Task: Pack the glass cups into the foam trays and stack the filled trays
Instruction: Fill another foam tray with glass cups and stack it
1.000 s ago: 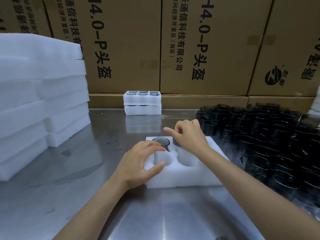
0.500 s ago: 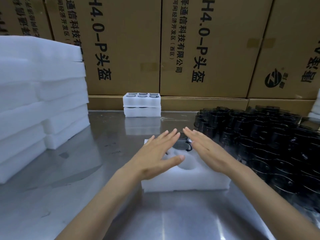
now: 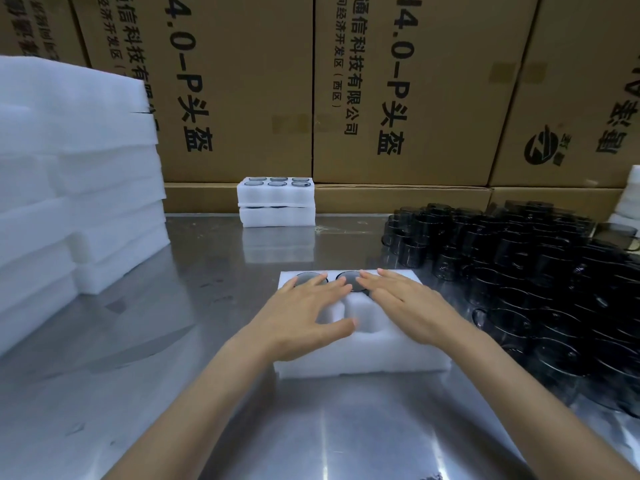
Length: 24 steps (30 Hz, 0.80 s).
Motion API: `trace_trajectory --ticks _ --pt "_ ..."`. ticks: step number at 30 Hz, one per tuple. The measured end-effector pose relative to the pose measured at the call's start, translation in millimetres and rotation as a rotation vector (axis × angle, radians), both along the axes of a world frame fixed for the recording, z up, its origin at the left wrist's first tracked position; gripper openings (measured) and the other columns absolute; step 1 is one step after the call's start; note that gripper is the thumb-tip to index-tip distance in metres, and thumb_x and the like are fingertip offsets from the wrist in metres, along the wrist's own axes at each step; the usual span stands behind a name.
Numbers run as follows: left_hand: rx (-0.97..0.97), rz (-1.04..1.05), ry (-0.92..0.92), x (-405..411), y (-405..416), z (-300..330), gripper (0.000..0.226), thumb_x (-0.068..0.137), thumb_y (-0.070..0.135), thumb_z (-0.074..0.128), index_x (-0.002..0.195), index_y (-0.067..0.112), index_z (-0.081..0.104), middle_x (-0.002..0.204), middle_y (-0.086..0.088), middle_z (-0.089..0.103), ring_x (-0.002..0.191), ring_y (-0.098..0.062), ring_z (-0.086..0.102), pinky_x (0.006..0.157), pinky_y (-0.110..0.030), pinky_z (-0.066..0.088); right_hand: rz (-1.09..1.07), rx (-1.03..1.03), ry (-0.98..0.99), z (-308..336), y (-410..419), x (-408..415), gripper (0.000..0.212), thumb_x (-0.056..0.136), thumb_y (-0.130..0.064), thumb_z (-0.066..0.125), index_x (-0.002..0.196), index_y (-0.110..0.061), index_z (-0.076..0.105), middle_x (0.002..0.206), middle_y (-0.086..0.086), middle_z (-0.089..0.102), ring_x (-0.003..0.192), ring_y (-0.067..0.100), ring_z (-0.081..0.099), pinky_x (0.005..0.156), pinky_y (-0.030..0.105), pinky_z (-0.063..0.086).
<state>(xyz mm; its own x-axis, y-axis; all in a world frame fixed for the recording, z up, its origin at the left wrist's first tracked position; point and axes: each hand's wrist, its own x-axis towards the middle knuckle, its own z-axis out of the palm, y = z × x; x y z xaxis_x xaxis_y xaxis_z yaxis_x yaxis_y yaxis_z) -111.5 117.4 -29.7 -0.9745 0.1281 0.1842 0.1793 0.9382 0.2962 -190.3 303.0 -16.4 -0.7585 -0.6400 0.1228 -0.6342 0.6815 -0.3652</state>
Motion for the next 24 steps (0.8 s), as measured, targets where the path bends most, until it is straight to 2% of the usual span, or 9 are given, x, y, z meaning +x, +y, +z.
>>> trace_trajectory --ticks 2,4,6,9,13,15,18,22,24 --pt "0.065 0.003 0.106 4 0 -2 0.068 0.079 0.062 0.032 0.143 0.038 0.035 0.15 0.026 0.025 0.14 0.006 0.011 0.11 -0.016 0.003 -0.034 -0.103 0.03 -2 0 -2 0.044 0.101 -0.03 0.026 0.144 -0.034 0.036 0.15 -0.023 0.029 0.14 -0.001 0.018 0.109 0.027 0.019" --pt "0.204 0.016 0.224 9 0 -3 0.056 0.082 0.056 0.039 0.134 0.037 0.049 0.141 0.027 0.04 0.133 0.009 0.027 0.107 -0.011 0.016 -0.154 -0.285 0.091 0 2 -8 0.042 0.101 -0.028 0.03 0.139 -0.022 0.046 0.146 -0.009 0.042 0.137 0.008 0.03 0.106 0.028 0.026" --pt "0.334 0.026 0.259 12 0 -2 0.042 0.083 0.051 0.043 0.118 0.036 0.062 0.124 0.028 0.056 0.119 0.009 0.043 0.102 -0.017 0.033 -0.309 -0.328 0.198 1 8 -15 0.04 0.1 -0.026 0.033 0.131 -0.01 0.053 0.138 0.004 0.051 0.13 0.018 0.04 0.102 0.034 0.033" --pt "0.399 0.043 0.214 11 1 -1 0.03 0.083 0.049 0.045 0.095 0.036 0.069 0.102 0.025 0.064 0.104 0.006 0.053 0.091 -0.027 0.045 -0.549 -0.058 0.269 -2 21 -27 0.041 0.098 -0.026 0.036 0.133 -0.006 0.046 0.145 0.015 0.039 0.136 0.029 0.029 0.109 0.044 0.027" --pt "0.444 0.034 0.212 8 0 -3 0.03 0.08 0.053 0.045 0.087 0.037 0.068 0.101 0.028 0.063 0.105 0.008 0.053 0.088 -0.023 0.044 -0.745 0.139 0.108 -1 27 -38 0.048 0.096 -0.03 0.036 0.138 -0.005 0.036 0.152 0.029 0.015 0.14 0.042 0.015 0.114 0.05 0.012" --pt "0.459 0.033 0.214 8 -1 -4 0.03 0.079 0.055 0.045 0.086 0.037 0.069 0.101 0.03 0.063 0.106 0.009 0.053 0.087 -0.021 0.043 -0.798 0.185 0.059 3 27 -43 0.047 0.095 -0.028 0.038 0.136 -0.005 0.036 0.149 0.032 0.021 0.137 0.044 0.021 0.114 0.049 0.013" --pt "0.466 0.029 0.221 7 -2 -5 0.032 0.077 0.057 0.045 0.085 0.038 0.069 0.101 0.031 0.063 0.107 0.01 0.052 0.088 -0.019 0.041 -0.819 0.237 0.055 3 26 -49 0.04 0.091 -0.023 0.043 0.127 -0.007 0.044 0.132 0.023 0.048 0.123 0.038 0.041 0.107 0.045 0.027" --pt "0.46 0.025 0.225 5 -2 -5 0.031 0.078 0.055 0.046 0.085 0.037 0.069 0.102 0.031 0.063 0.108 0.009 0.052 0.088 -0.02 0.042 -0.782 0.204 0.159 -4 26 -53 0.034 0.092 -0.019 0.045 0.124 -0.007 0.045 0.129 0.016 0.05 0.12 0.033 0.045 0.096 0.041 0.034" --pt "0.449 0.025 0.218 5 -2 -4 0.026 0.081 0.05 0.049 0.085 0.035 0.069 0.102 0.032 0.062 0.108 0.009 0.052 0.087 -0.019 0.042 -0.749 0.166 0.184 -6 28 -54 0.028 0.091 -0.013 0.044 0.118 -0.006 0.047 0.119 0.015 0.057 0.113 0.031 0.05 0.09 0.039 0.036"
